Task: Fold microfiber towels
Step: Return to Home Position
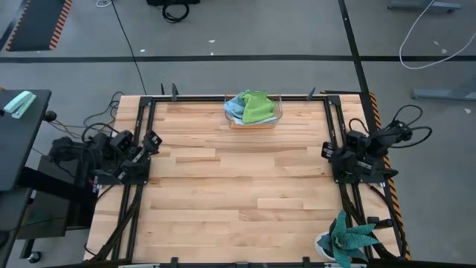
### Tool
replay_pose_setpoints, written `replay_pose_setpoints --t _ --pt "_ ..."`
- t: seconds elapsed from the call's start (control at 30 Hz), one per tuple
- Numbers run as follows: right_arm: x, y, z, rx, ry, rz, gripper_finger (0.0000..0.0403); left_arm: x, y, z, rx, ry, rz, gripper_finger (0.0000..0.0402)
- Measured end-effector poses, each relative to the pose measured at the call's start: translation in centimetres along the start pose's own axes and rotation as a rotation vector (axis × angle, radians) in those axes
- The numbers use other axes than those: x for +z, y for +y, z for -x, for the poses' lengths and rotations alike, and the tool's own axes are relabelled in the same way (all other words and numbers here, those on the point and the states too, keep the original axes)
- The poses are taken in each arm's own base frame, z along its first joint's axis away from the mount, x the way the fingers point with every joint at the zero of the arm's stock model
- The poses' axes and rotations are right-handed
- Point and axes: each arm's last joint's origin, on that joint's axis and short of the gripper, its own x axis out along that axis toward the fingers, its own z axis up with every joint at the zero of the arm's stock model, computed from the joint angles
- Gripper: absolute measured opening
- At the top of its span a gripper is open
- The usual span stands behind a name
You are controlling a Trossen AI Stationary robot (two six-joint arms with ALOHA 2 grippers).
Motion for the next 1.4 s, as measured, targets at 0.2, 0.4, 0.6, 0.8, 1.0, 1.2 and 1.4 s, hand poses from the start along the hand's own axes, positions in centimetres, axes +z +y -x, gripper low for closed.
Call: replay_pose_setpoints --t 0.2,0.4,0.6,0.8,1.0,1.2,1.4 --pt "-1.9 -1.5 0.3 0.040 -0.045 -0.027 0.0032 -1.5 0.3 1.0 0.001 0.029 0.006 0.0272" --pt "-3.1 -2.4 0.6 0.047 -0.055 -0.019 0.0032 -2.9 0.7 1.5 0.013 0.064 0.012 0.0272" --pt "-3.2 -2.6 0.6 0.026 -0.054 0.047 0.0032 -3.8 1.0 2.1 0.016 0.072 0.015 0.0272" --pt "-2.9 -3.3 0.5 -0.052 -0.079 0.119 0.0032 -3.8 1.0 2.1 0.016 0.070 0.003 0.0272" --pt "-2.6 -5.0 0.6 -0.226 -0.105 0.203 0.0032 -3.9 1.0 2.1 0.014 0.073 -0.078 0.0272" --pt "-1.9 -6.5 1.0 -0.397 -0.145 0.330 0.0032 -4.1 1.1 2.1 0.025 0.104 -0.143 0.0272" --pt "-1.4 -7.9 1.6 -0.569 -0.135 0.457 0.0032 -5.0 2.0 2.4 0.119 0.207 -0.162 0.0272"
